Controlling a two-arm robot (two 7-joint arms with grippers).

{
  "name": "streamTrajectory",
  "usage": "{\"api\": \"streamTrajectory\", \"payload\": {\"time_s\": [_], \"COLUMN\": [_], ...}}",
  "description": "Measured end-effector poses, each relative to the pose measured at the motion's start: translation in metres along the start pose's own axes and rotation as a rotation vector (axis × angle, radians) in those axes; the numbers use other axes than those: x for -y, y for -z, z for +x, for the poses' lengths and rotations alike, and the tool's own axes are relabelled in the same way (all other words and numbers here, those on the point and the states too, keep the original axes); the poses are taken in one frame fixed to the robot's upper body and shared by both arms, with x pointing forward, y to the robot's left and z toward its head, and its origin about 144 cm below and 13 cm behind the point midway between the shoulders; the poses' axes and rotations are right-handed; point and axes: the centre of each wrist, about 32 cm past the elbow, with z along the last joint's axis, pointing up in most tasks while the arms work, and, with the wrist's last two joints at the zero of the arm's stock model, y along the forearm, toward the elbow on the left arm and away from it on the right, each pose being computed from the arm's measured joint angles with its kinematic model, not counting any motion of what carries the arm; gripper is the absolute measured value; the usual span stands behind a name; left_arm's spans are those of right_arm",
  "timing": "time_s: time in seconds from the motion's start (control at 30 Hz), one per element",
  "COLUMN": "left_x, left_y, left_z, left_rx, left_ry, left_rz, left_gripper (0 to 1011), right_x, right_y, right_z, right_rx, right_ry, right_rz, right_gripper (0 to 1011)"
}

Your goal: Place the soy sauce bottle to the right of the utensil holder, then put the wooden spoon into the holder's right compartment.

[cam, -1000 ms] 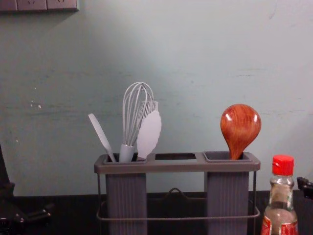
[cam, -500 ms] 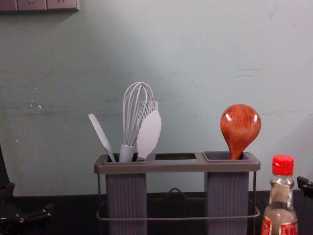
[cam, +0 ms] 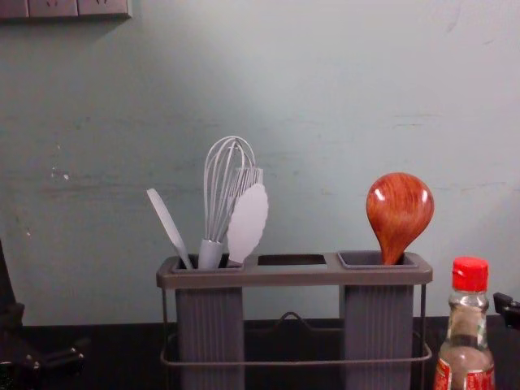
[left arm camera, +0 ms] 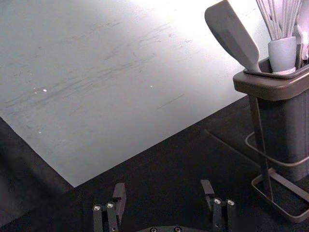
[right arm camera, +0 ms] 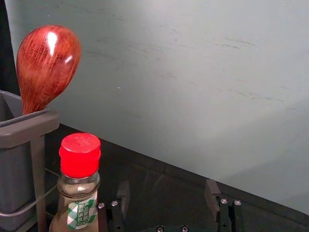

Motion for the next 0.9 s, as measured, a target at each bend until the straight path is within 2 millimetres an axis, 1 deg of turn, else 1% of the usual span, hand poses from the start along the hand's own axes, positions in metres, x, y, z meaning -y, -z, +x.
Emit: {"api": "streamTrajectory", "payload": {"time_s": [0.9], "left_x": [0.0000], "left_y": [0.0000], "left_z": [0.0000], "left_rx": [0.000], "left_ry": [0.000], "left_rz": [0.000], "left_gripper": [1011], "right_x": [0.0000], "right_y": [0.0000], "right_z": [0.0000], "right_rx": [0.000], "right_ry": [0.000], "right_rz": [0.000], "right_gripper": [1003]}}
